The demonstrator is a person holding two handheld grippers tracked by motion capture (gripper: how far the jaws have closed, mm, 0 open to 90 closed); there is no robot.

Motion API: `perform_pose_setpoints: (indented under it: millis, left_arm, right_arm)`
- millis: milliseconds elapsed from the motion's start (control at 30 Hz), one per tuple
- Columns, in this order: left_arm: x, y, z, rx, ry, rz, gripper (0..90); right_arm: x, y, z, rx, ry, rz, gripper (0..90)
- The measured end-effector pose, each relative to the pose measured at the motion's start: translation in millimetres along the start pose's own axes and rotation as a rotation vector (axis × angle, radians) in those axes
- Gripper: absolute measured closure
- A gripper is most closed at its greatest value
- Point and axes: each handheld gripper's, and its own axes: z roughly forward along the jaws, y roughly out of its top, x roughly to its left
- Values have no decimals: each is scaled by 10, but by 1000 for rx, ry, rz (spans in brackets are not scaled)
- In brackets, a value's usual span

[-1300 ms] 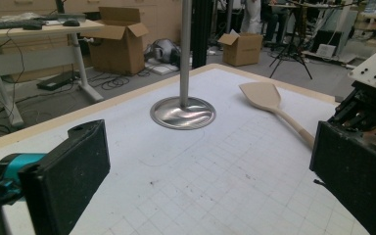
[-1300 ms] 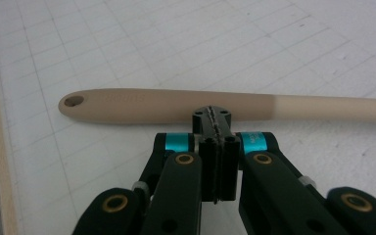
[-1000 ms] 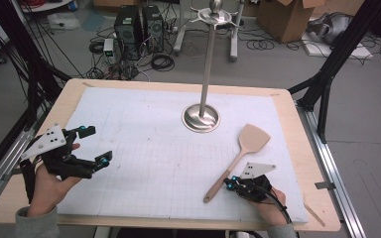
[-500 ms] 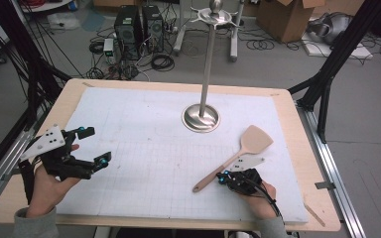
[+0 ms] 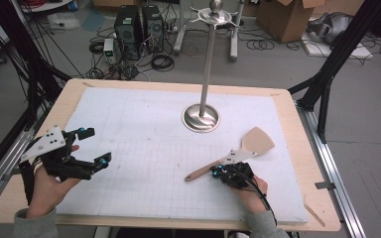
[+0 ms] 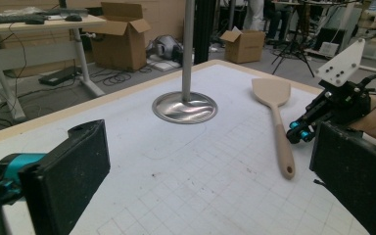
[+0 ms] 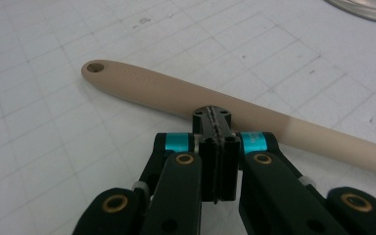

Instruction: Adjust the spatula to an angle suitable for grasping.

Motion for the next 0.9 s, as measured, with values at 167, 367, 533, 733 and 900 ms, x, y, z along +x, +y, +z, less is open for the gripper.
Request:
perform_pose_setpoints:
  millis: [167, 367, 533, 733, 900]
  left_arm:
    - [0, 0, -19, -2, 1, 1, 18]
    - [4, -7, -21, -1, 4, -3, 18]
    - [7, -8, -27, -2, 5, -5, 18]
    - [11, -7, -39, -5, 5, -5, 18]
    - [12, -8, -38, -5, 5, -5, 18]
  right_arm:
    - [-13, 51, 58, -3, -14, 10, 900]
    - [-28, 109, 131, -5, -31, 27, 900]
    - [-48, 164, 192, -3, -48, 42, 900]
    - [-79, 193, 242, -15, -55, 57, 900]
    - [-94, 255, 304, -9, -84, 65, 900]
